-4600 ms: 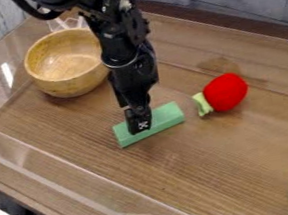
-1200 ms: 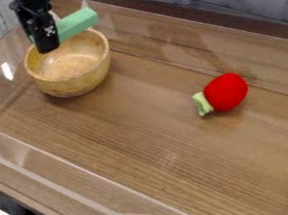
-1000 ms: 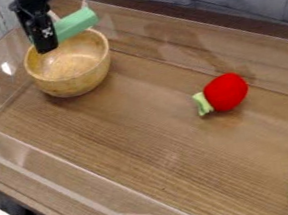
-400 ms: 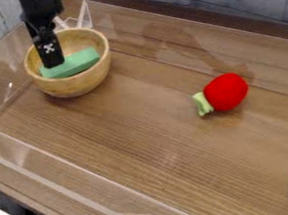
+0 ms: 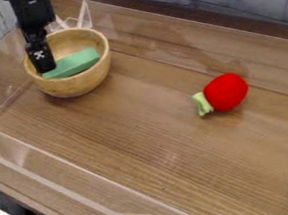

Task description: Put the green stick in the brown bowl

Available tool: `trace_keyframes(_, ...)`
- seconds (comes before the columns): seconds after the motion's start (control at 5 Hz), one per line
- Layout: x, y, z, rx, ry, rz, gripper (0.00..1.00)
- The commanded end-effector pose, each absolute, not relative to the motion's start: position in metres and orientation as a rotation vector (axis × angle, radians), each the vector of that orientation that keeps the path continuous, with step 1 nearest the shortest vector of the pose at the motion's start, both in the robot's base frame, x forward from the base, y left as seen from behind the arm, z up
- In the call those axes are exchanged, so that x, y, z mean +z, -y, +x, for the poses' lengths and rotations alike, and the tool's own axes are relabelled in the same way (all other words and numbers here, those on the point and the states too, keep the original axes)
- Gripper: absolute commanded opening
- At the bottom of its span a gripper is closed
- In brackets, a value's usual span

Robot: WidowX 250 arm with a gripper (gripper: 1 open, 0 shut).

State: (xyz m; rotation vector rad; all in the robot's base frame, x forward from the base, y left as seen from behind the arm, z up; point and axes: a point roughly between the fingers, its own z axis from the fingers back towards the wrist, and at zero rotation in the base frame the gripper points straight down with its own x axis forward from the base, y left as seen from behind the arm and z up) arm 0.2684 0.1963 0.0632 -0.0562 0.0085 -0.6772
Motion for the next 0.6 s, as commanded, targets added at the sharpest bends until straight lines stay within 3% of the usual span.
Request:
trace_keyframes(0.0, 0.072, -0.208, 0.276, -0.611, 0.032, 0.001, 1.00)
trace_keyframes(0.4, 0.059, -0.206, 0.275, -0.525, 0.037, -0.007, 1.00)
